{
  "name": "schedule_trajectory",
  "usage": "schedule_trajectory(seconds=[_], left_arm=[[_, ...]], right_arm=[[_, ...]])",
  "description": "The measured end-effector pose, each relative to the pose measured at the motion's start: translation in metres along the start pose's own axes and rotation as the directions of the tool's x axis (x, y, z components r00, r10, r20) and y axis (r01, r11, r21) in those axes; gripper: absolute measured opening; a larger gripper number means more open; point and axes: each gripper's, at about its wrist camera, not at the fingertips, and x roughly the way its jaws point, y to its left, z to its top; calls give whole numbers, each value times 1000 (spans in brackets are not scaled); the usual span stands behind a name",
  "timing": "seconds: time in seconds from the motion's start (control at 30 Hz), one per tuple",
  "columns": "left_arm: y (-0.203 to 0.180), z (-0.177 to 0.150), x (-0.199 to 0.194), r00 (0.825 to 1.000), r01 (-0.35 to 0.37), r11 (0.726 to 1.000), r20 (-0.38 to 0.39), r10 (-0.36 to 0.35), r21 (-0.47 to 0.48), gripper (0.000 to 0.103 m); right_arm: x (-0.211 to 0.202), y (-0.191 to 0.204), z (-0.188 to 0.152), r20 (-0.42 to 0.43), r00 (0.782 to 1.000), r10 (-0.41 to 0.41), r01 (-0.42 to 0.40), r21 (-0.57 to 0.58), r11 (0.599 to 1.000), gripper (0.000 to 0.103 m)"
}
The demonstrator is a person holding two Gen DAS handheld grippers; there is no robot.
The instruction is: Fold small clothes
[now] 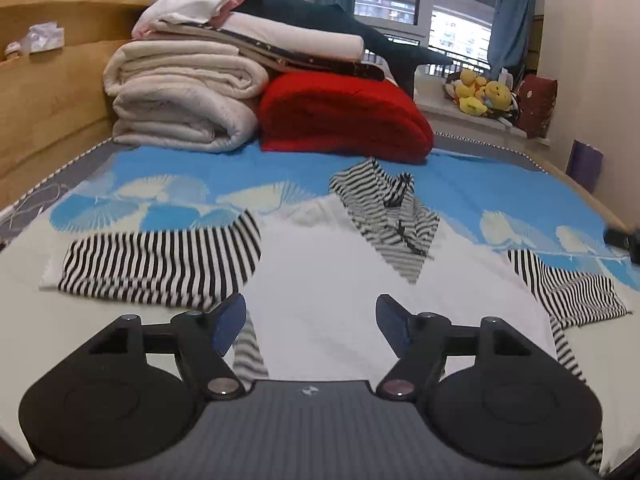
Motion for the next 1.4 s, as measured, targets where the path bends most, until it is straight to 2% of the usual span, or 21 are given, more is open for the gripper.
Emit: schedule_trajectory(seconds=[0.07,0.17,0.23,0.3,0.37,0.43,0.5,0.53,0.6,0.67,0.77,0.87,0.97,1.03,1.1,1.2,1.27,1.3,1.37,1.4], left_arm=[[7,18,11,1000,16,1000,11,-16,11,77],[22,41,41,999,6,997,31,-8,71,77],[34,49,69,999,-11,989,35,6,149,76],[52,51,102,1000,-3,978,12,0,210,75],[80,46,132,999,-11,980,-42,20,201,64],[113,38,154,992,-32,992,-120,47,123,43],[144,38,170,967,-94,995,-235,96,19,34],[161,40,173,963,-120,991,-249,103,-53,34],[185,43,179,962,-143,981,-251,107,-133,34],[201,45,184,955,-187,969,-259,141,-160,34],[228,45,193,946,-219,946,-292,145,-239,34],[239,44,196,933,-257,938,-311,179,-233,34],[238,44,194,929,-275,940,-309,204,-204,34],[241,43,194,927,-281,939,-310,212,-199,35],[241,41,197,923,-288,938,-317,219,-192,35],[244,38,206,917,-292,938,-335,219,-186,35],[247,37,212,915,-291,937,-343,213,-194,36],[250,36,215,913,-294,934,-348,212,-201,37],[261,33,223,901,-318,918,-377,215,-238,45],[268,31,226,894,-333,904,-395,211,-270,53]], right_arm=[[3,-8,-9,-2,1000,0,0,38,999,55],[10,-17,-17,-72,997,-24,34,132,991,55],[8,-18,-20,-78,997,-6,20,183,983,55],[8,-16,-19,-70,997,-12,24,176,984,55],[9,-14,-19,-69,997,-20,32,180,983,55],[10,-14,-20,-87,996,-10,28,201,979,55],[11,-13,-20,-96,995,-9,28,199,980,53],[11,-12,-18,-93,996,-12,29,190,981,52],[11,-11,-14,-86,996,-16,31,179,983,50],[15,-8,-5,-91,996,-5,19,158,987,48],[25,0,23,-89,996,0,11,122,993,48],[42,15,56,-58,997,59,-54,81,995,48],[63,29,72,-7,994,112,-111,39,993,47],[82,35,67,-7,993,114,-114,34,993,46],[97,34,54,-21,991,129,-127,75,989,46],[126,31,27,-150,978,143,-116,177,977,47],[141,26,22,-191,961,201,-142,282,949,47],[146,26,21,-199,957,211,-148,290,945,47],[153,29,22,-202,961,190,-139,241,960,47],[154,30,22,-204,962,184,-136,227,964,47]])
